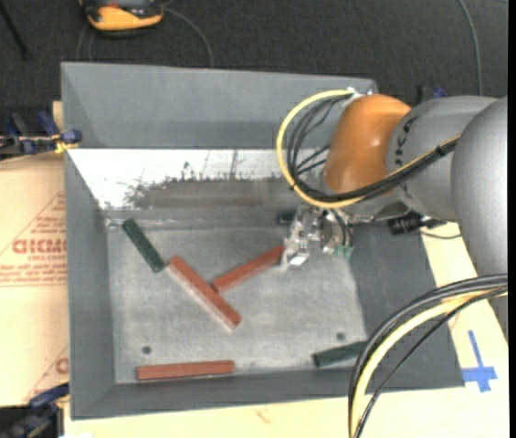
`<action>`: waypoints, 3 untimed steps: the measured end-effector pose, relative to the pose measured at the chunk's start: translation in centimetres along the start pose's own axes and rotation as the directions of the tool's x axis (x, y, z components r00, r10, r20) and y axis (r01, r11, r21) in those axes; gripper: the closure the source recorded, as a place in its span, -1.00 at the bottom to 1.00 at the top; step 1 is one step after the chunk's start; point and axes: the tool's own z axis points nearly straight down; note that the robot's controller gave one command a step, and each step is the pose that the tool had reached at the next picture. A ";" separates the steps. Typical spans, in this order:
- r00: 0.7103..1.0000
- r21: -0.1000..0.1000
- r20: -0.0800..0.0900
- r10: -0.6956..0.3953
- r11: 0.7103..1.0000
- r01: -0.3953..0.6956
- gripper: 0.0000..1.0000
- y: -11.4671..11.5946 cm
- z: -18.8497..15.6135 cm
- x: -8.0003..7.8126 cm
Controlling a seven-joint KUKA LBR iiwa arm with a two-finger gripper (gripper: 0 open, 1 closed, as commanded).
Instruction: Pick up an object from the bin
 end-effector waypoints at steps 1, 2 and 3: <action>1.000 0.001 0.000 0.012 1.000 -0.012 1.00 -0.1 -4.5 0.8; 0.999 0.001 0.004 0.047 0.999 -0.047 1.00 1.0 -10.6 0.2; 0.985 -0.001 0.006 0.171 0.985 -0.171 -1.00 7.5 -11.4 1.1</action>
Offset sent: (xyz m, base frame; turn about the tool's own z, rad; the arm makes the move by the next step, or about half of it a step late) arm 0.0069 0.0241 0.1741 0.0896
